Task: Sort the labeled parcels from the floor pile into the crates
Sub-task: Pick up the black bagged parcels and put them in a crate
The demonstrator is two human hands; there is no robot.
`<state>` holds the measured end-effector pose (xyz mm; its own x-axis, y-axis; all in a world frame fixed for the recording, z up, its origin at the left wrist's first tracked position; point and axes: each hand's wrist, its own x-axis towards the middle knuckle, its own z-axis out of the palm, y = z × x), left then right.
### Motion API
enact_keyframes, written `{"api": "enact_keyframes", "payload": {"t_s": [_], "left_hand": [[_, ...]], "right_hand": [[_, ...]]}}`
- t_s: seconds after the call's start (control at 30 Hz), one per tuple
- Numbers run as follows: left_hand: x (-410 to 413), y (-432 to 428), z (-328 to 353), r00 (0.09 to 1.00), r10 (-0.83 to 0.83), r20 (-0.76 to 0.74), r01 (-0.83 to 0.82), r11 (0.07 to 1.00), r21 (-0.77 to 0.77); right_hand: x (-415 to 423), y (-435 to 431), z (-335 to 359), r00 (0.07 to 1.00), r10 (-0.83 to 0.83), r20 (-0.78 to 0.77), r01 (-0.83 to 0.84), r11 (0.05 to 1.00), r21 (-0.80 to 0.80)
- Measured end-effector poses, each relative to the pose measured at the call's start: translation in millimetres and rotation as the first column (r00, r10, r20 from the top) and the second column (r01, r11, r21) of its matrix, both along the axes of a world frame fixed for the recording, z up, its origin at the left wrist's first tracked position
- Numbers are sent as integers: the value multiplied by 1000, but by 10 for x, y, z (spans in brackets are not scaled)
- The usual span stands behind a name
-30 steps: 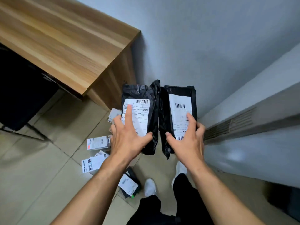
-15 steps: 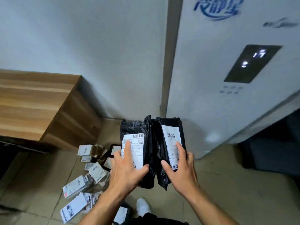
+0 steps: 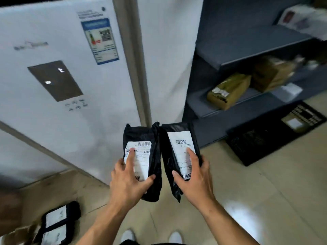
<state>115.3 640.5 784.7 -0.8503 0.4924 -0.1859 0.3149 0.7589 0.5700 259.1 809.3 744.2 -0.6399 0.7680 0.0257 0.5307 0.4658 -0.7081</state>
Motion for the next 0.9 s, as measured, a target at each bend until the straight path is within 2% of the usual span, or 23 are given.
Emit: {"api": "enact_keyframes", "payload": {"t_s": [0.17,0.43,0.9], "left_hand": [[375,1008,123,972,-212,-97,207,976,-63],[860,2628,68,841,-520,-148,511,854,-100],[1160,5643,-37,695,-714,-84,716,698,2]], "right_hand": [[688,724,128,974,-226,14,225,974,4],[1549,1756,258,855,-515,59,512,857,62],[2273,4038,298,611,-776,155,778,625,59]]}}
